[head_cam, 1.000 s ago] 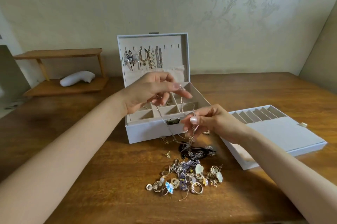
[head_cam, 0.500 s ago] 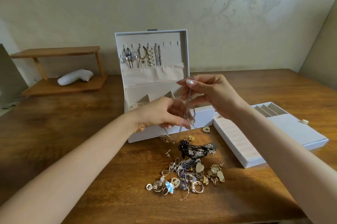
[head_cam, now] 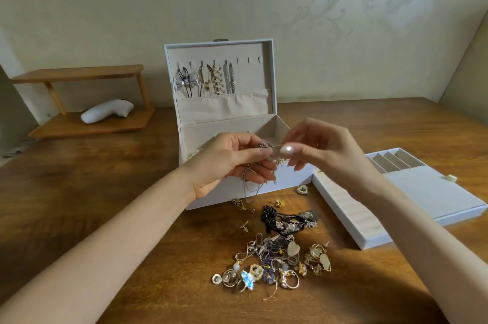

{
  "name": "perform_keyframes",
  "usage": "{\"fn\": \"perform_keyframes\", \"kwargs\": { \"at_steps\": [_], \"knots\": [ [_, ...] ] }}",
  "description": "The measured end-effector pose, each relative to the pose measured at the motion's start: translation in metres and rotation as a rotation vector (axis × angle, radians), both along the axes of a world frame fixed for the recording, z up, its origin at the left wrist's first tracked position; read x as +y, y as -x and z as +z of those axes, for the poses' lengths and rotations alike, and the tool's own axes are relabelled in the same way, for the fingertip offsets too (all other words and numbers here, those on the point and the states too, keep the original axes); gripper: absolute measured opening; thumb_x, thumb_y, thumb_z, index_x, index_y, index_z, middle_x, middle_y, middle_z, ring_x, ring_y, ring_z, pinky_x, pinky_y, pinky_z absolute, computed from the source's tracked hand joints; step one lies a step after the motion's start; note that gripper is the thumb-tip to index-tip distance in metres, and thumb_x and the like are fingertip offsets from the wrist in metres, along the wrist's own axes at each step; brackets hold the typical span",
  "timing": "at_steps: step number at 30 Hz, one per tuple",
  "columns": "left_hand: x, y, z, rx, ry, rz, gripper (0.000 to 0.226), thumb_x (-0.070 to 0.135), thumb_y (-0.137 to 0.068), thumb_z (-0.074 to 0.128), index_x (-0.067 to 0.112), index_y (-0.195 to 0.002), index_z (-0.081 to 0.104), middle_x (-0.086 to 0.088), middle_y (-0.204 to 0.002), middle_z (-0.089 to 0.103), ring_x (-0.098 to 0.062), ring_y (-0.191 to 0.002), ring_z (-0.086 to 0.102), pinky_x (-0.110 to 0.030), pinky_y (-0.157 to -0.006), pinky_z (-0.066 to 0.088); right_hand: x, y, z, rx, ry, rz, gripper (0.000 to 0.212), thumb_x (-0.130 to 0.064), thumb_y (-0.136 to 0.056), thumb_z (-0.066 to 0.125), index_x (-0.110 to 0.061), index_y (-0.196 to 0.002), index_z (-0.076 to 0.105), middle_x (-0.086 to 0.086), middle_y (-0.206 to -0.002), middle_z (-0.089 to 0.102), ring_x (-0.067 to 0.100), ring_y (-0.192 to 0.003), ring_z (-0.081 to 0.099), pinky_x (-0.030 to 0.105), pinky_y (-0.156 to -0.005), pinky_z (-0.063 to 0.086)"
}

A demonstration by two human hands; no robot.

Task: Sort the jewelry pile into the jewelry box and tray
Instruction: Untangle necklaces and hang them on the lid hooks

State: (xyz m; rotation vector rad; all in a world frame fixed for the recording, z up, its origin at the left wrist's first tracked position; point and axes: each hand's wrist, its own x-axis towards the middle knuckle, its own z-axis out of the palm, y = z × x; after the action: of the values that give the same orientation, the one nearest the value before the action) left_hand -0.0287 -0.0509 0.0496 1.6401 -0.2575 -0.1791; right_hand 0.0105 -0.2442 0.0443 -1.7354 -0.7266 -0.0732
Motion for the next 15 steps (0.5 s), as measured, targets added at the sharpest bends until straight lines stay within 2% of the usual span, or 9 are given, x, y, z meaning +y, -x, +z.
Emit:
{"fn": "perform_keyframes", "kwargs": {
  "at_steps": [4, 7, 10, 12, 15],
  "knots": [
    [0.003, 0.0, 0.001, -0.033, 0.001, -0.005, 0.02, 0.016, -0.079, 0.061, 0.004, -0.095, 0.065, -0.009, -0.075, 0.068, -0.014, -0.063, 0.066, -0.017, -0.055, 0.053, 0.003, 0.0, -0.006, 0.005, 0.104, 0.034, 0.037, -0.028, -0.062, 0.077, -0.008, -0.092, 0.066, 0.011, -0.084, 0.07, 0.018, -0.067, 0.067, 0.029, -0.062, 0.058],
    [0.007, -0.002, 0.001, -0.037, -0.036, -0.018, 0.015, 0.014, -0.08, 0.066, 0.006, -0.093, 0.066, -0.005, -0.067, 0.064, -0.009, -0.053, 0.057, -0.014, -0.048, 0.046, 0.002, -0.004, -0.01, 0.102, 0.081, 0.089, 0.041, -0.023, -0.06, 0.078, -0.007, -0.096, 0.066, 0.015, -0.09, 0.068, 0.016, -0.068, 0.066, 0.028, -0.063, 0.058],
    [0.011, -0.002, 0.0, -0.019, -0.022, -0.038, 0.013, 0.015, -0.081, 0.057, 0.008, -0.089, 0.064, -0.002, -0.063, 0.061, -0.007, -0.048, 0.05, -0.012, -0.043, 0.038, 0.005, -0.004, -0.015, 0.204, 0.006, 0.133, 0.042, -0.017, -0.061, 0.076, -0.006, -0.099, 0.062, 0.019, -0.096, 0.067, 0.017, -0.072, 0.067, 0.031, -0.065, 0.059],
    [0.012, -0.001, -0.002, -0.011, -0.017, -0.05, 0.012, 0.018, -0.082, 0.055, 0.01, -0.086, 0.063, -0.002, -0.061, 0.06, -0.006, -0.046, 0.048, -0.011, -0.041, 0.036, 0.009, -0.004, -0.02, 0.261, -0.038, 0.179, 0.035, -0.012, -0.064, 0.074, -0.003, -0.096, 0.062, 0.019, -0.09, 0.069, 0.021, -0.072, 0.068, 0.031, -0.066, 0.059],
    [0.009, 0.0, -0.006, -0.011, -0.02, -0.007, 0.014, 0.027, -0.083, 0.064, 0.016, -0.075, 0.065, -0.002, -0.057, 0.056, -0.006, -0.041, 0.044, -0.01, -0.038, 0.032, 0.011, -0.002, -0.024, 0.312, -0.116, 0.212, 0.015, -0.006, -0.068, 0.071, 0.001, -0.081, 0.064, 0.011, -0.072, 0.068, 0.017, -0.063, 0.066, 0.025, -0.06, 0.056]
  ]
}}
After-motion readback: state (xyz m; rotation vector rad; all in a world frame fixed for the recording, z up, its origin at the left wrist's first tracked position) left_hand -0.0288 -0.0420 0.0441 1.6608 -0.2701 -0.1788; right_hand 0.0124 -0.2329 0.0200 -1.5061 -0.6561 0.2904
